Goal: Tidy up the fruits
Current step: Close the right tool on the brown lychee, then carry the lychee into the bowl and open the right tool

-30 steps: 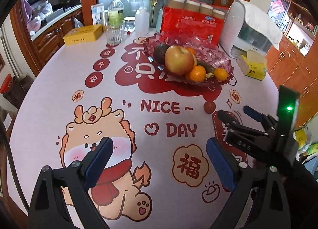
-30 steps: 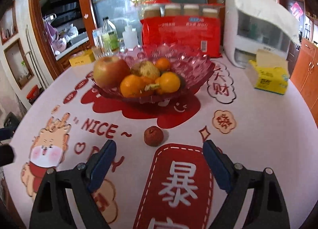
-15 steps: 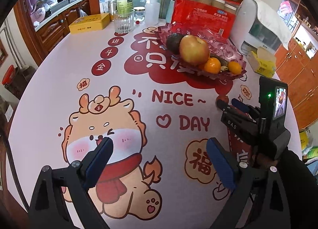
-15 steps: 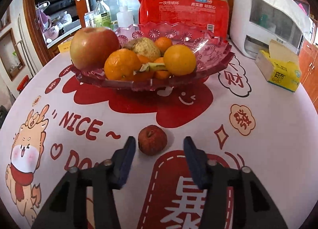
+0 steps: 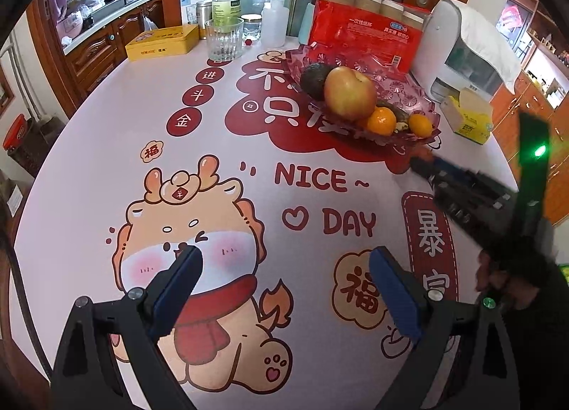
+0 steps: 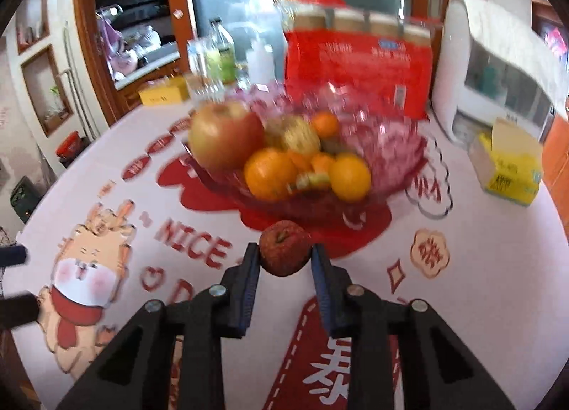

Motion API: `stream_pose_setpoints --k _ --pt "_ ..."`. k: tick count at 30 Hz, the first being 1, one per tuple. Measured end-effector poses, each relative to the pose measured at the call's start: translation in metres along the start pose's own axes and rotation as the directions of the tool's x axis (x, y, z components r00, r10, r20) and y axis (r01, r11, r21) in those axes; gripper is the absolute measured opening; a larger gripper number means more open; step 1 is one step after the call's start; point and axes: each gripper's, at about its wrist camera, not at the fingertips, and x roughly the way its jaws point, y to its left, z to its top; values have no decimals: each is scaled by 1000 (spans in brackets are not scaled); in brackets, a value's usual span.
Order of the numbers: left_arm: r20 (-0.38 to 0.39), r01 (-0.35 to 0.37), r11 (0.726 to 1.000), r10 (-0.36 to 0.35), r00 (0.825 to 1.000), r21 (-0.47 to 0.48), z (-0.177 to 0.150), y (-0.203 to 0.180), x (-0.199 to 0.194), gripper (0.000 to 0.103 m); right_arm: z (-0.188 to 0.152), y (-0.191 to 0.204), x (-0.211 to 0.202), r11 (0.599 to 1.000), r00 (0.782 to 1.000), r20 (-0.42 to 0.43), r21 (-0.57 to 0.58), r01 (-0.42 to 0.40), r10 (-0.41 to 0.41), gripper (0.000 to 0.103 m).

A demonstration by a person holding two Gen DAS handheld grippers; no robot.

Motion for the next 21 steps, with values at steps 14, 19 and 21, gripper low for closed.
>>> stream_pose_setpoints --k 14,19,21 --pt "14 -5 1000 5 1000 -18 1 20 -4 94 68 -21 31 995 998 34 83 49 -52 37" --pt "21 -34 999 35 999 -8 5 26 -23 94 62 -24 11 984 999 36 178 22 -29 60" --pt "21 -43 999 43 999 -7 4 25 -31 94 54 -20 -2 982 999 23 188 22 -27 63"
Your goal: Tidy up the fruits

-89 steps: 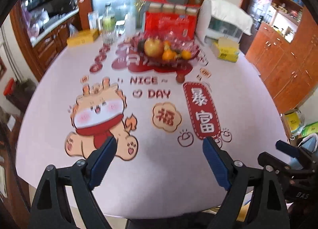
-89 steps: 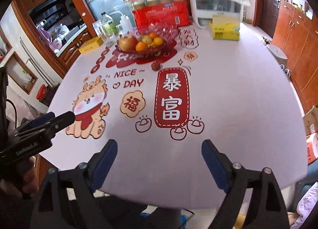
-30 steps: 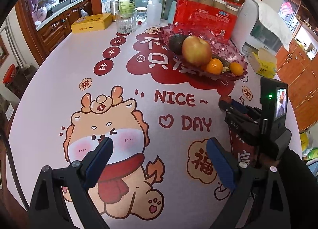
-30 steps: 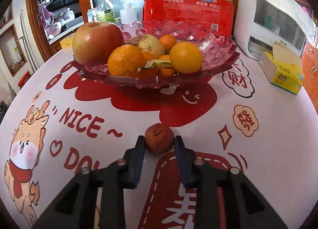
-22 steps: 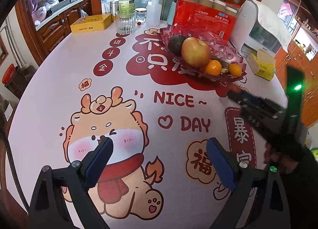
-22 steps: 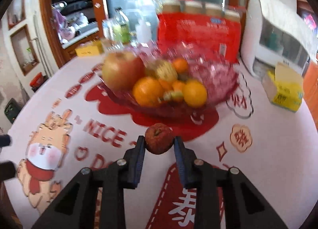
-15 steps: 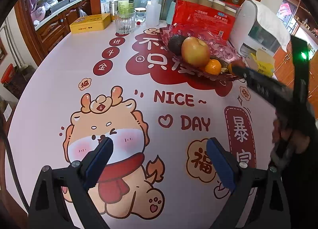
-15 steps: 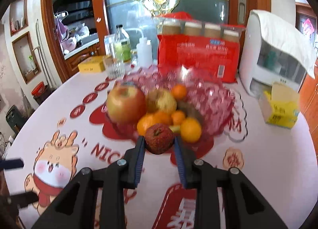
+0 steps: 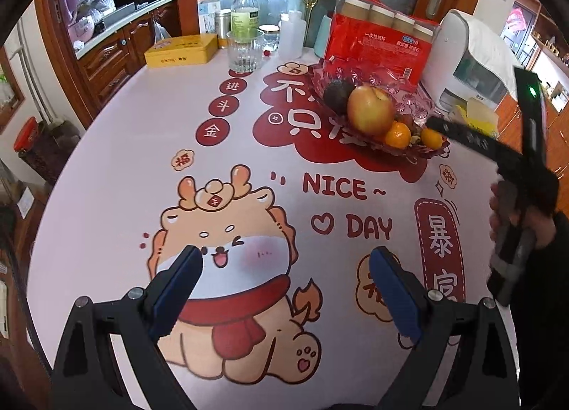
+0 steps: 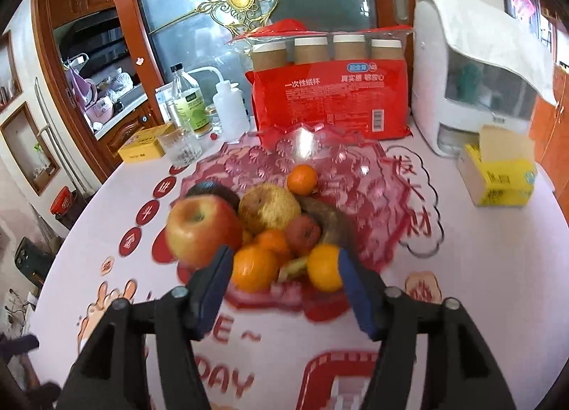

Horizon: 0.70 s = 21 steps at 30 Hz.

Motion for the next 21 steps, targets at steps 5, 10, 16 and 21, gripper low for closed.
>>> stream_pose_setpoints --k 5,10,16,21 --pt "-5 12 1000 -12 1000 6 -9 -9 -19 94 -47 5 -40 999 993 -113 11 -33 34 69" --pt "-32 51 999 -51 998 11 -39 -21 -26 94 -106 9 -75 997 968 -243 42 -60 68 81" --pt "-63 75 997 -74 995 20 -82 -41 -50 94 -165 8 -138 994 935 -350 105 -23 58 81" --pt "-28 62 995 -60 998 81 -100 -64 -84 96 -185 9 -205 990 932 -359 144 -9 61 83"
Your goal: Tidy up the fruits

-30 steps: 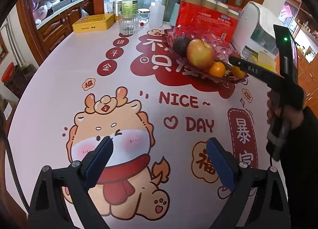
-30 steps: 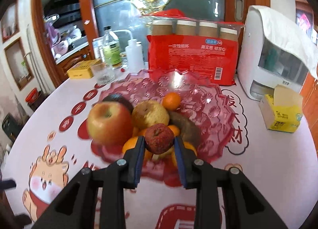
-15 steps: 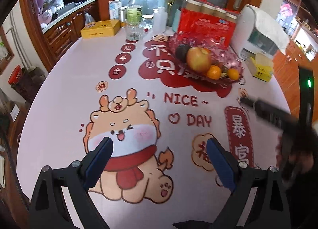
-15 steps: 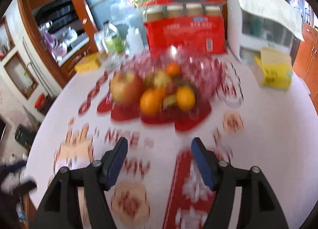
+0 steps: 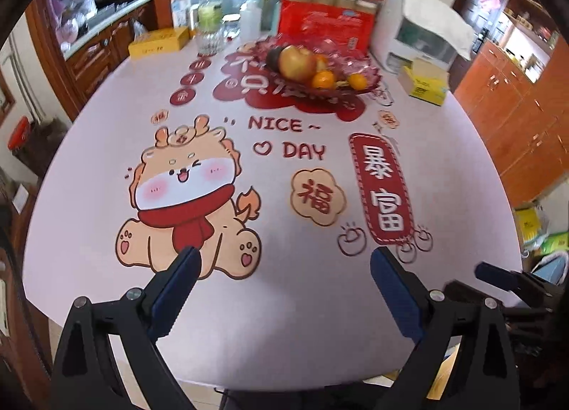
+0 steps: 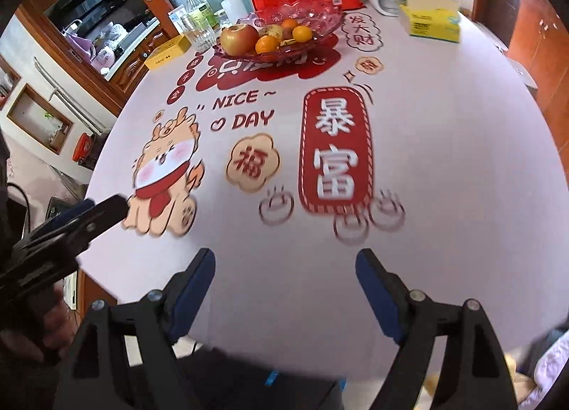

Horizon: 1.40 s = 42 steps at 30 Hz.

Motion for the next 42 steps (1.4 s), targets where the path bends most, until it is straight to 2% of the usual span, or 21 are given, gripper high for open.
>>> stream_pose_setpoints --k 3,5,8,11,16,21,26,42 --pt "20 -18 999 17 1000 28 -4 -13 -20 96 -14 -2 -30 999 1000 8 44 -6 5 84" --pt "39 -23 999 22 999 27 -7 -19 -37 101 -20 1 -50 999 1000 31 49 -1 0 86" --pt "87 -37 999 35 996 22 -10 -25 -60 102 -27 10 -76 999 994 104 2 38 -38 88" --pt "152 -79 996 73 986 30 -16 -33 -78 102 -37 20 -93 999 982 190 -40 31 -23 90" --pt "221 -158 987 154 963 4 -26 -39 -94 102 -45 25 -101 997 971 234 -78 -21 38 103" --pt "261 -171 985 169 950 -14 -25 -41 -102 102 -45 18 -108 999 961 277 -50 -10 23 103" --pt "267 -169 986 167 949 -17 -24 -45 -100 102 -42 10 -115 1000 944 329 -20 -15 21 103" --pt "237 -170 985 167 957 -10 -17 -56 -90 102 -32 5 -102 999 962 272 -43 -7 18 103"
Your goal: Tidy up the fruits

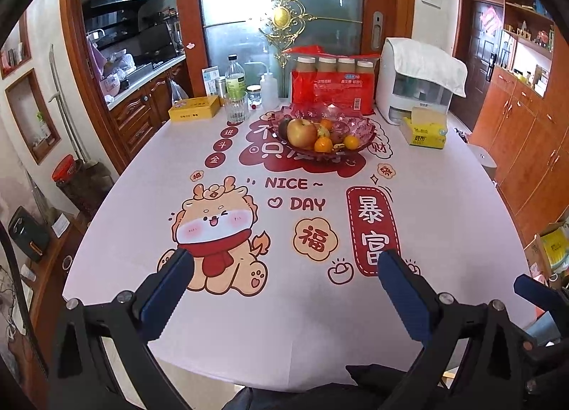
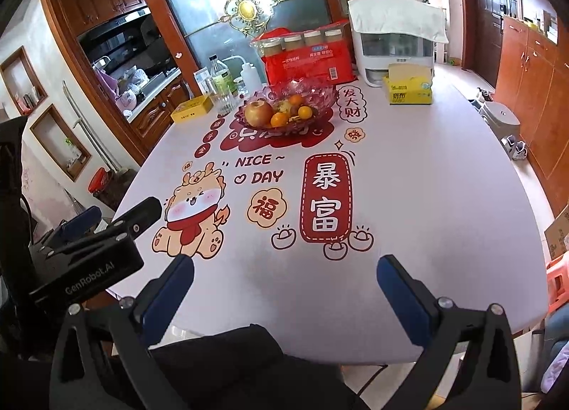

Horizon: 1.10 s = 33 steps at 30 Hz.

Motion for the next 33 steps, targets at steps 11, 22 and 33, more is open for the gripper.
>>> stream_pose_setpoints --k 11,22,33 --pt "-20 -17 1000 18 1000 14 2 -3 8 102 2 -4 11 1000 999 -37 16 -14 14 103" --pt "-29 -23 1000 23 999 20 4 -2 12 102 2 -6 19 999 998 -63 36 -25 28 103" --pt "-31 -23 1000 24 999 20 5 -2 14 102 4 -8 22 999 997 -72 45 -22 26 103"
